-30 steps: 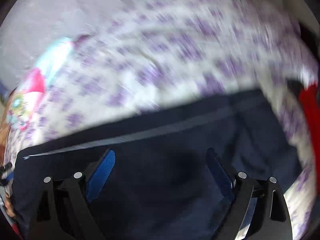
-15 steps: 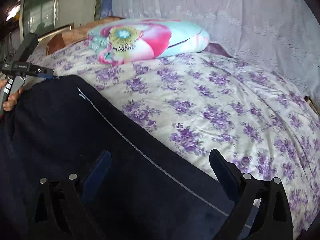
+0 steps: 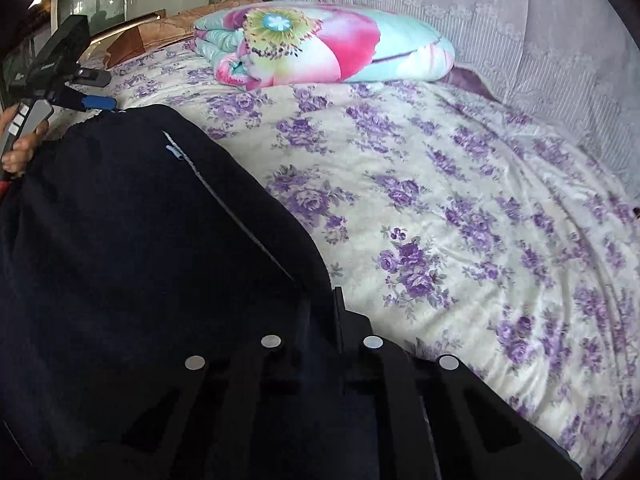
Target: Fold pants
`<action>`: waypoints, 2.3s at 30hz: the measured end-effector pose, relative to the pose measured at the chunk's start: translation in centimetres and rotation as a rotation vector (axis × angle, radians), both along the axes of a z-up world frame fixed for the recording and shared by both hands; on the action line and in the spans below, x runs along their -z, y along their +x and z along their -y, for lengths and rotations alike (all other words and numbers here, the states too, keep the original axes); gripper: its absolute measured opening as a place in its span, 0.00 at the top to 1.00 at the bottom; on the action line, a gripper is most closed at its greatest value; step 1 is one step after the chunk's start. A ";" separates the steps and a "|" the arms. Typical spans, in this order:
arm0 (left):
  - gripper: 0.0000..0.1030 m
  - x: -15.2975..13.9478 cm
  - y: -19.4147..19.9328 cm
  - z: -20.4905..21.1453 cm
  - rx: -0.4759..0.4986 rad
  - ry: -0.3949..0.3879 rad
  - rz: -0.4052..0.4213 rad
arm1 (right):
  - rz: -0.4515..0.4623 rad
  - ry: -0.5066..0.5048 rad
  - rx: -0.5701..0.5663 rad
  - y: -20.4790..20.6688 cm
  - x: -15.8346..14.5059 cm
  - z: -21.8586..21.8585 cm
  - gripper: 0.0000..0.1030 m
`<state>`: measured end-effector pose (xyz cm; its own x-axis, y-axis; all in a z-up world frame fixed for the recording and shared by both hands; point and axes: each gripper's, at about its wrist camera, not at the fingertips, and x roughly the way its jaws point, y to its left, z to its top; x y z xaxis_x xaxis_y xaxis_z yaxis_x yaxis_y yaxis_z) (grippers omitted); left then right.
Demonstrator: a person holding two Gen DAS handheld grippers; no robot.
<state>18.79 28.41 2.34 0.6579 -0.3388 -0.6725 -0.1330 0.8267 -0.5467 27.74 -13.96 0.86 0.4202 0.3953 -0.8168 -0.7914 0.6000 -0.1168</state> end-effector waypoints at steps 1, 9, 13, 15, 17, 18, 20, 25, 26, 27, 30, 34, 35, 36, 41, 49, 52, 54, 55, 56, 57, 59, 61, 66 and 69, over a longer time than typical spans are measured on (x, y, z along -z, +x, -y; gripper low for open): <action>0.06 0.0 -0.1 -0.1 -0.004 -0.014 0.004 | 0.033 0.004 0.005 -1.5 -0.9 0.2 0.92; 0.20 -0.5 -1.5 -0.7 -0.045 -0.034 -0.027 | 0.106 0.036 0.036 -9.7 -6.1 1.5 0.93; 0.17 0.0 -2.6 -1.7 -0.092 0.036 -0.078 | 0.129 0.037 0.050 -12.1 -7.4 1.9 0.93; 0.16 1.5 -2.0 -2.3 -0.116 0.026 -0.117 | 0.133 0.033 0.051 -12.8 -7.7 2.0 0.93; 0.16 2.4 -1.4 -2.9 -0.119 -0.013 -0.122 | 0.140 0.028 0.058 -13.4 -8.1 2.0 0.93; 0.20 2.2 -1.4 -2.9 -0.104 -0.032 -0.093 | 0.139 0.028 0.061 -13.7 -8.2 2.0 0.93; 0.47 1.9 -1.3 -2.5 -0.027 -0.097 -0.055 | 0.145 0.031 0.070 -14.4 -8.5 2.0 0.93; 0.78 1.2 -2.9 -3.4 -0.046 -0.151 0.009 | 0.166 0.062 0.110 -16.7 -9.8 3.5 0.93; 0.79 0.9 -3.8 -3.9 -0.050 -0.204 0.042 | 0.176 0.072 0.113 -17.5 -10.2 3.9 0.93; 0.79 0.4 -4.7 -4.3 -0.052 -0.233 0.074 | 0.184 0.081 0.118 -18.3 -10.5 4.2 0.97; 0.79 -1.7 -9.1 -4.3 -0.051 -0.232 0.177 | 0.210 0.150 0.130 -21.9 -11.9 6.0 1.00; 0.84 -2.8 -16.1 -3.0 -0.013 -0.195 0.268 | 0.213 0.188 0.100 -27.6 -11.9 8.2 1.00; 0.85 -2.5 -16.6 -2.7 -0.015 -0.177 0.248 | 0.214 0.170 0.099 -28.0 -11.5 8.4 1.00; 0.85 -2.2 -16.8 -2.5 -0.012 -0.167 0.215 | 0.219 0.155 0.105 -27.8 -11.0 8.5 0.99; 0.76 -1.8 -13.9 -2.0 -0.068 -0.173 0.116 | 0.089 0.214 0.128 -21.3 -8.3 8.0 0.31; 0.40 -1.0 -5.7 -1.4 -0.087 -0.076 -0.031 | 0.104 0.101 -0.025 -17.7 -5.5 1.6 0.33; 0.40 -0.5 -3.7 -0.7 -0.084 -0.030 -0.071 | 0.081 0.017 -0.045 -16.5 -3.7 -0.6 0.86; 0.41 -0.5 -2.9 -0.5 -0.077 -0.019 -0.078 | 0.072 0.010 -0.020 -15.9 -3.3 -0.9 0.95; 0.44 -0.5 -2.5 -0.4 -0.068 -0.011 -0.082 | 0.096 0.016 -0.023 -16.3 -3.5 -0.8 0.95; 0.72 -0.6 -2.4 -0.3 -0.055 -0.012 -0.079 | 0.126 0.019 -0.028 -17.0 -3.9 -0.8 0.95; 1.00 -0.7 -2.3 -0.1 -0.028 -0.025 -0.079 | 0.148 0.025 -0.024 -17.6 -4.3 -0.7 0.95; 1.00 -1.1 -3.0 -0.1 -0.010 -0.051 -0.056 | 0.173 0.050 -0.016 -18.9 -5.5 -0.1 0.95; 1.00 -2.0 -4.2 0.0 -0.014 -0.013 -0.026 | 0.189 0.059 -0.018 -20.2 -6.4 0.5 0.95; 0.23 -3.0 -5.2 -1.4 -0.112 -0.006 -0.041 | 0.211 0.077 -0.024 -22.9 -7.9 1.1 0.95; 0.12 -2.7 -4.8 -2.0 -0.138 -0.020 -0.045 | 0.232 0.078 -0.043 -24.7 -8.5 1.1 0.95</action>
